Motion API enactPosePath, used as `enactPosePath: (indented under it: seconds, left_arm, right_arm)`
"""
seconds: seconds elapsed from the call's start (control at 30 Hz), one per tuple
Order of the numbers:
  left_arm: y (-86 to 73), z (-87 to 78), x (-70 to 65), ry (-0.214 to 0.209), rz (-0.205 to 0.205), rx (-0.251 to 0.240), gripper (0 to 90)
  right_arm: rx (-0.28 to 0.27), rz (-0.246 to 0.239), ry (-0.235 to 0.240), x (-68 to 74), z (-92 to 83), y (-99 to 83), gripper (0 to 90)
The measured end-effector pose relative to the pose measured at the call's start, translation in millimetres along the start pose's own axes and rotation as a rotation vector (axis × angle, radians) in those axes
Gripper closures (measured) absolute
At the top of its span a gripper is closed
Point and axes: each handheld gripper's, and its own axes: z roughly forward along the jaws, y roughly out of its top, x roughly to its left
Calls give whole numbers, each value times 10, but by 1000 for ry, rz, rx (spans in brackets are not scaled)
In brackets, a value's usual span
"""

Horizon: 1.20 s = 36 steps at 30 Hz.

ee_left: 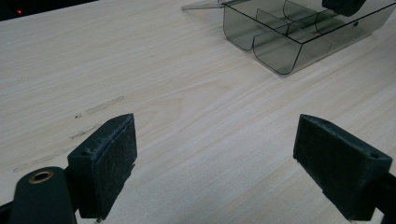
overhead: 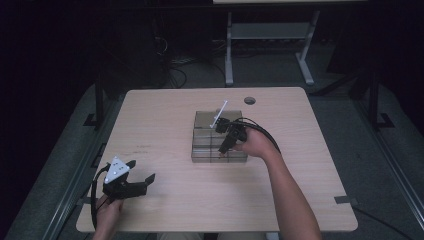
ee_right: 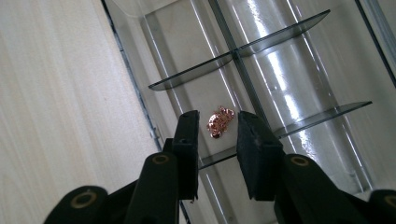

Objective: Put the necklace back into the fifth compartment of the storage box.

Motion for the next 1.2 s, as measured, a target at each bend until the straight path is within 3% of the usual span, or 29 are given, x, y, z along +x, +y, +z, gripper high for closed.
enactPosePath:
  seconds: [0.5, 1.2]
  left_arm:
    - [5, 11, -14, -2, -1, 3, 130]
    - [4, 10, -39, -2, 10, 7, 130]
  right_arm:
    - [-36, -13, 12, 56, -184, -98, 549]
    - [-67, 5, 0, 102, -352, -350, 492]
